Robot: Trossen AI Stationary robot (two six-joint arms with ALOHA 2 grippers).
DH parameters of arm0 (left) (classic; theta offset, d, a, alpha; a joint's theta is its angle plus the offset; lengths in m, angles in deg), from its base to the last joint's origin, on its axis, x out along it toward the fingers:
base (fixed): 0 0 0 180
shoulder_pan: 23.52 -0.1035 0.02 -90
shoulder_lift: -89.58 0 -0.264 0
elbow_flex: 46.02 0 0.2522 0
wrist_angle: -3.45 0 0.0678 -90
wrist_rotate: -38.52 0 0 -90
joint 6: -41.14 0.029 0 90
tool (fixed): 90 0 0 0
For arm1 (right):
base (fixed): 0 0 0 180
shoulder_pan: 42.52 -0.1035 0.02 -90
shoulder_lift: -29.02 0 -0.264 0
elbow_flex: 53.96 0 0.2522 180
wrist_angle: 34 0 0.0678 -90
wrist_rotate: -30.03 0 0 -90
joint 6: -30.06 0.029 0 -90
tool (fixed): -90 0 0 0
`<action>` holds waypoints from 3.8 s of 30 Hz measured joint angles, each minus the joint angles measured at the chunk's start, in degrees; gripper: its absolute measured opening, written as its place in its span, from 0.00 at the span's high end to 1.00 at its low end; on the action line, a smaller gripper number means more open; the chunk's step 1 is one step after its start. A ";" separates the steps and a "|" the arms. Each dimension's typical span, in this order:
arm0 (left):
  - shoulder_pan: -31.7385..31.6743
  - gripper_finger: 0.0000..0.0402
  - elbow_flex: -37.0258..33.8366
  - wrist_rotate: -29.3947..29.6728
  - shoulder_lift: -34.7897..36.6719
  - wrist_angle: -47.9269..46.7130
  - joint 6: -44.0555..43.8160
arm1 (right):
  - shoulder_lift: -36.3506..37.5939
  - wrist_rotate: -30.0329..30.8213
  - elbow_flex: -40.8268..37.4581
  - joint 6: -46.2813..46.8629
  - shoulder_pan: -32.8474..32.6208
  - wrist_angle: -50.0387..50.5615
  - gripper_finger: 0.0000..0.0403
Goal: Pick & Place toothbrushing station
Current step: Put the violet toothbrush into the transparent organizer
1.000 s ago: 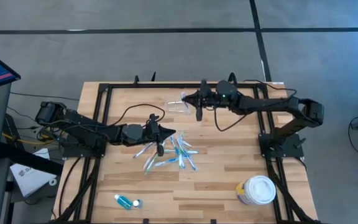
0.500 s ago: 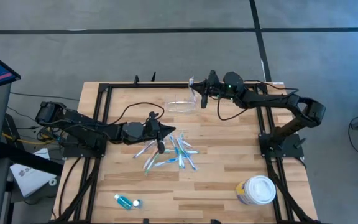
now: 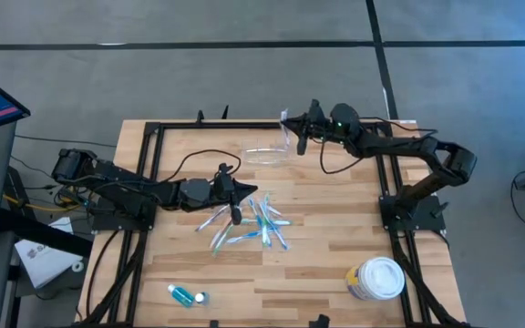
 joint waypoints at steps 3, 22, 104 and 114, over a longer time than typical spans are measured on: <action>0.00 1.00 0.00 0.00 0.00 0.01 0.00 | -0.02 0.04 -3.62 0.56 0.38 -5.99 1.00; 0.00 1.00 0.00 -0.01 0.00 0.30 0.01 | -2.77 0.61 -7.73 3.52 1.70 -16.33 1.00; 0.00 1.00 -0.01 -0.02 0.00 0.23 0.00 | -25.27 0.10 -7.77 12.93 3.69 -39.42 0.55; 0.00 1.00 -0.02 -0.02 0.00 0.23 0.00 | -24.72 -3.17 -7.75 12.45 2.71 -39.11 0.50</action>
